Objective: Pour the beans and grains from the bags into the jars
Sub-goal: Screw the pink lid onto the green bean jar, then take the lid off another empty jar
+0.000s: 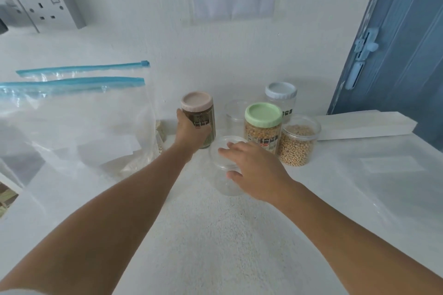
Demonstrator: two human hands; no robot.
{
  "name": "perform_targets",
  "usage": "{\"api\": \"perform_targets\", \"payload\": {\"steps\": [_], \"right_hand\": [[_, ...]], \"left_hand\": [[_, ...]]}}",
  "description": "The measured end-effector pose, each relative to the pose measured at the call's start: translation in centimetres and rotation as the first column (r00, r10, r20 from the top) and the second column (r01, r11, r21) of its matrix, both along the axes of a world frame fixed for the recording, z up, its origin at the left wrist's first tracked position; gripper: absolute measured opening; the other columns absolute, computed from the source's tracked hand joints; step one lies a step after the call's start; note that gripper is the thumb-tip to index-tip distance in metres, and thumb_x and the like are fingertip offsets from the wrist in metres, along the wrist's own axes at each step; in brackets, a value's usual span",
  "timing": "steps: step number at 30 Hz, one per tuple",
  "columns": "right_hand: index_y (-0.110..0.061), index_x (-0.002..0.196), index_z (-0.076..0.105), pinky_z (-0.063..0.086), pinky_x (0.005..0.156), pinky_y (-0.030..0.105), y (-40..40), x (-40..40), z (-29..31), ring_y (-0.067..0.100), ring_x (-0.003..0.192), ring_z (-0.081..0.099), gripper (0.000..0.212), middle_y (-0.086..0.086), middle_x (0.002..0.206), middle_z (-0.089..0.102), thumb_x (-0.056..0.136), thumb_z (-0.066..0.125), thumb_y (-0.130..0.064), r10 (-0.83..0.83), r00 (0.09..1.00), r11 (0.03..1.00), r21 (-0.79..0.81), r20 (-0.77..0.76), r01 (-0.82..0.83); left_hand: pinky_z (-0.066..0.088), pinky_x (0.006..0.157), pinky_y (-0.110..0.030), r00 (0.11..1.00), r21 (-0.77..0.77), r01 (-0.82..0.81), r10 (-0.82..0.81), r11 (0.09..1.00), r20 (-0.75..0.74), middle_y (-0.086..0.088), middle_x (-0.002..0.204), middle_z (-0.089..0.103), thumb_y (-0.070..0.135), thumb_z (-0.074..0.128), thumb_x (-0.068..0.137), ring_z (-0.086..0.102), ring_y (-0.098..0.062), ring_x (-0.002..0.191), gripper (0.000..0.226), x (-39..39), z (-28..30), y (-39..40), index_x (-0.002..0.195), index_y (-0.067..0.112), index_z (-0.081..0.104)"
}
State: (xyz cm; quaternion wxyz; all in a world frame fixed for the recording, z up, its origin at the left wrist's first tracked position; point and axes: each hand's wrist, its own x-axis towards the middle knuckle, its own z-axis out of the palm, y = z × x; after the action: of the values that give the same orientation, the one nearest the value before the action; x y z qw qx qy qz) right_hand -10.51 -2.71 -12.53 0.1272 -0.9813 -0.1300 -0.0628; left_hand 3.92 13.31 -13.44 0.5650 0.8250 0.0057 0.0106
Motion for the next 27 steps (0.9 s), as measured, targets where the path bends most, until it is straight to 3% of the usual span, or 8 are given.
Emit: {"api": "perform_targets", "payload": {"steps": [3,6,9,12,14,16,20,27], "right_hand": [[-0.037,0.155,0.041,0.044,0.11,0.041,-0.2,0.1,-0.2,0.019,0.147,0.035,0.057,-0.008,0.163,0.038,0.102,0.062,-0.038,0.008,1.0,1.0,0.016,0.004,-0.008],[-0.037,0.154,0.043,0.044,0.108,0.041,-0.3,0.1,-0.5,0.02,0.146,0.037,0.057,-0.008,0.162,0.04,0.101,0.061,-0.042,-0.002,1.0,1.0,0.021,0.027,0.002],[-0.037,0.151,0.049,0.041,0.113,0.041,0.5,-0.1,-0.5,0.016,0.146,0.038,0.055,-0.012,0.159,0.044,0.099,0.06,-0.051,0.001,1.0,0.994,0.106,0.015,-0.003],[-0.037,0.144,0.059,0.029,0.114,0.025,2.1,-0.6,-0.1,0.003,0.144,0.037,0.048,-0.018,0.153,0.051,0.099,0.06,-0.052,0.105,0.993,0.943,0.323,-0.048,-0.084],[-0.037,0.143,0.059,0.03,0.113,0.025,2.8,-0.8,0.1,-0.001,0.139,0.039,0.05,-0.019,0.147,0.053,0.097,0.064,-0.054,0.136,0.989,0.892,0.44,-0.053,-0.099],[-0.037,0.152,0.047,0.032,0.115,0.034,3.1,-0.8,0.3,0.005,0.139,0.031,0.071,-0.014,0.145,0.043,0.09,0.065,-0.066,0.089,0.993,0.919,0.39,-0.073,-0.054],[-0.032,0.162,0.025,0.032,0.116,0.046,3.1,0.1,1.3,0.019,0.147,0.021,0.114,-0.004,0.153,0.031,0.071,0.064,-0.088,-0.021,0.969,0.988,0.14,-0.245,0.057],[-0.024,0.152,0.038,0.04,0.108,0.04,3.3,0.4,1.7,0.019,0.135,0.033,0.106,-0.007,0.142,0.041,0.069,0.072,-0.081,-0.011,0.975,0.997,0.068,-0.22,0.026]], "left_hand": [[0.039,0.104,-0.035,0.997,0.003,0.064,-0.064,0.998,0.046,0.004,0.147,0.042,0.006,0.067,0.095,0.043,-0.019,0.138,0.08,-4.9,-1.2,1.1,0.159,0.021,0.02],[0.028,0.12,-0.037,0.967,0.048,0.254,-0.254,0.966,-0.008,0.003,0.154,0.033,0.0,0.067,0.094,0.028,-0.021,0.152,0.088,-8.5,-2.7,3.5,0.161,0.026,0.017],[0.035,0.117,-0.032,0.9,0.039,0.432,-0.427,0.901,-0.092,0.01,0.157,0.036,0.013,0.088,0.082,0.036,-0.012,0.146,0.108,-10.4,-3.0,5.1,0.161,0.035,0.018],[0.044,0.1,-0.016,0.91,0.022,0.414,-0.413,0.91,-0.049,0.025,0.142,0.051,0.031,0.1,0.066,0.049,0.006,0.13,0.114,-11.5,-3.1,5.3,0.154,0.039,0.028],[0.046,0.106,-0.023,0.931,0.005,0.365,-0.365,0.931,-0.003,0.025,0.138,0.053,0.042,0.101,0.059,0.049,0.008,0.13,0.111,-12.1,-3.7,5.5,0.148,0.038,0.035],[0.045,0.112,-0.032,0.943,-0.008,0.334,-0.334,0.943,0.009,0.023,0.14,0.053,0.047,0.102,0.055,0.049,0.006,0.132,0.11,-12.3,-4.2,5.9,0.144,0.041,0.039],[0.054,0.106,-0.044,0.949,-0.021,0.316,-0.316,0.949,0.004,0.02,0.131,0.062,0.051,0.105,0.046,0.059,-0.004,0.125,0.107,-12.5,-4.5,6.3,0.136,0.044,0.047],[0.055,0.104,-0.039,0.937,0.025,0.35,-0.35,0.936,-0.007,0.017,0.126,0.066,0.047,0.106,0.044,0.062,-0.002,0.118,0.1,-12.4,-4.3,6.7,0.13,0.044,0.054]]}}
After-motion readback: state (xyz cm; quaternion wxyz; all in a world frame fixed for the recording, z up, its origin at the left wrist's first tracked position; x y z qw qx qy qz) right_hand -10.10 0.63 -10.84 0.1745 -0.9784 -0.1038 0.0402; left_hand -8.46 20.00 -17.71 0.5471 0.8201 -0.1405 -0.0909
